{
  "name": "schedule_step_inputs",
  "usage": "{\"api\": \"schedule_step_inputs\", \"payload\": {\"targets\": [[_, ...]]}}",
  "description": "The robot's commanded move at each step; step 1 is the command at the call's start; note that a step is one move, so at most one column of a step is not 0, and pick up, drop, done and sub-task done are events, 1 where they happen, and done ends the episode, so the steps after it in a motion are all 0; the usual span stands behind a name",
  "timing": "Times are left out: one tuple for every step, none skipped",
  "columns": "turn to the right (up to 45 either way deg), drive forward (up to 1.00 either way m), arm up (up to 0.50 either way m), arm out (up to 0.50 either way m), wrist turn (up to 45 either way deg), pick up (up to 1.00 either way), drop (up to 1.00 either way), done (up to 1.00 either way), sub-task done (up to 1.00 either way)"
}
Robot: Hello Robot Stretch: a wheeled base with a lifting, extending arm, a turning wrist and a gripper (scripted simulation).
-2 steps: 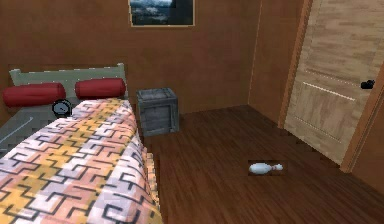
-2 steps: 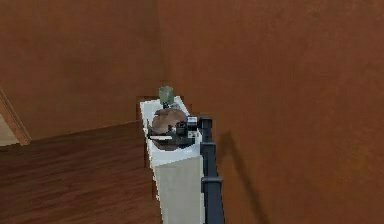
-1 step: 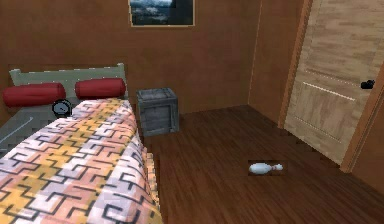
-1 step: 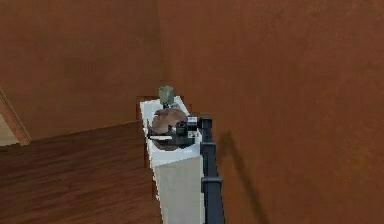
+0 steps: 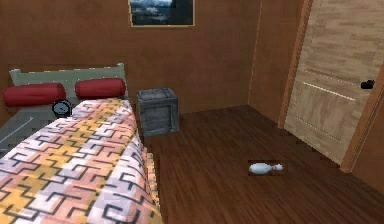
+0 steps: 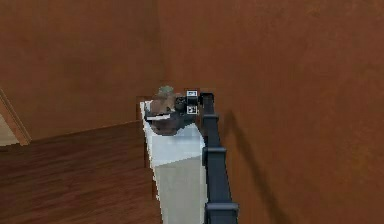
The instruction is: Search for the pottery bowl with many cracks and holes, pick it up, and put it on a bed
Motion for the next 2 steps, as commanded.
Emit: {"api": "schedule_step_inputs", "payload": {"targets": [[0.0,0.00,0.18,0.00,0.0,0.00,0.00,0.00,0.00],[0.0,0.00,0.00,0.00,-45.0,0.00,0.00,0.00,0.00]]}}
